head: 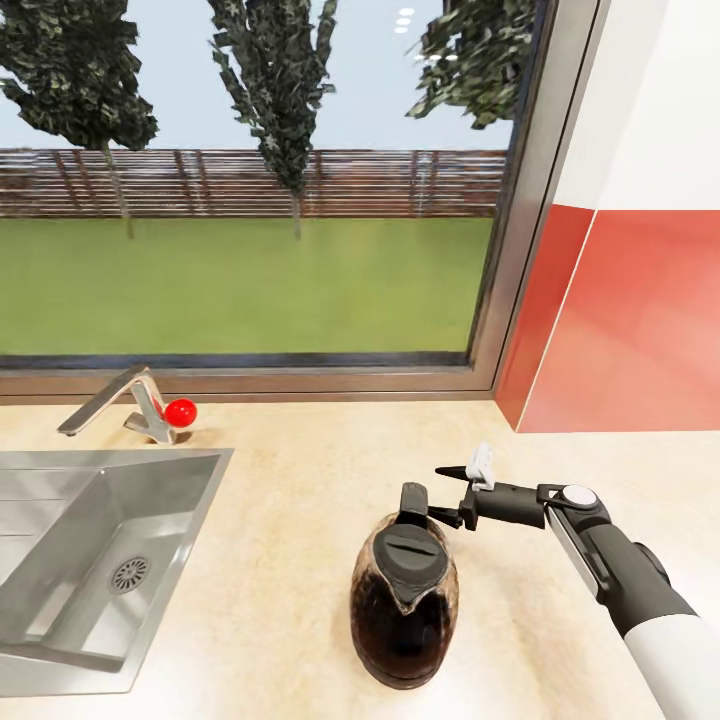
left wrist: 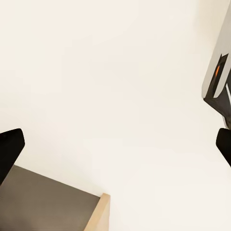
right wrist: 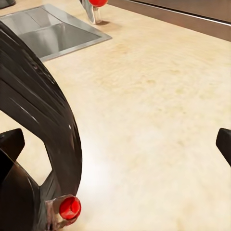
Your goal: Set up a coffee station on the kitchen countertop: keep the coffee maker on the countertop, move the bottle of coffee from the kitchen shelf to the counter next to the coffee maker, place a paper coffee filter on top of the coffee maker, put the saucer next to the coffee maker with the coffee cup on the saucer, and place the electric kettle next to the coffee maker.
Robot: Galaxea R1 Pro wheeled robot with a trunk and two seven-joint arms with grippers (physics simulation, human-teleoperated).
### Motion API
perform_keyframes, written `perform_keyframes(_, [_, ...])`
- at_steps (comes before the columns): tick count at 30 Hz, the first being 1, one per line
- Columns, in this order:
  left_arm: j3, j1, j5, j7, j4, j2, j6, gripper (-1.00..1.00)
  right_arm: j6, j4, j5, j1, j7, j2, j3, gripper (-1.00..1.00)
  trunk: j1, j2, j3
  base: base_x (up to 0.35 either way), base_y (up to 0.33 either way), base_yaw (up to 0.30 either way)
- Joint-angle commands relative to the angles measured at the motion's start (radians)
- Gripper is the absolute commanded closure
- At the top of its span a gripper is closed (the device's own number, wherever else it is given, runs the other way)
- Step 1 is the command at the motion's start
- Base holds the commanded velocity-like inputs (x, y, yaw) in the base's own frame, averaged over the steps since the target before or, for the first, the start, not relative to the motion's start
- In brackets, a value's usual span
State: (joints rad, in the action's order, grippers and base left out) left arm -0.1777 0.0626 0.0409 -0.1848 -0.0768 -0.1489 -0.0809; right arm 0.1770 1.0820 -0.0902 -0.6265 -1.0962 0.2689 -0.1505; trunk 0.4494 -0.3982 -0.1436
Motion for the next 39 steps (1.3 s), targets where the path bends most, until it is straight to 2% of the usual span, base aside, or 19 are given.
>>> perform_keyframes(1, [-0.006, 0.0, 0.004, -0.001, -0.001, 0.0, -0.002, -1.0, 0.01, 0.0, -0.009, -0.001, -0.001, 0.001, -0.003, -1.0, 0.001, -0.002, -0.002, 0.0, 0.0, 0.0])
perform_keyframes(27, [-0.005, 0.0, 0.005, -0.001, -0.001, 0.0, -0.002, -1.0, 0.011, -0.001, -0.009, -0.001, -0.001, 0.001, -0.003, -1.0, 0.001, -0.002, -0.002, 0.0, 0.01, 0.0])
perform_keyframes(39, [-0.006, 0.0, 0.005, -0.002, -0.001, 0.0, -0.002, -1.0, 0.011, -0.001, -0.009, -0.001, -0.001, 0.001, -0.003, -1.0, 0.001, -0.002, -0.002, 0.0, 0.08, 0.0])
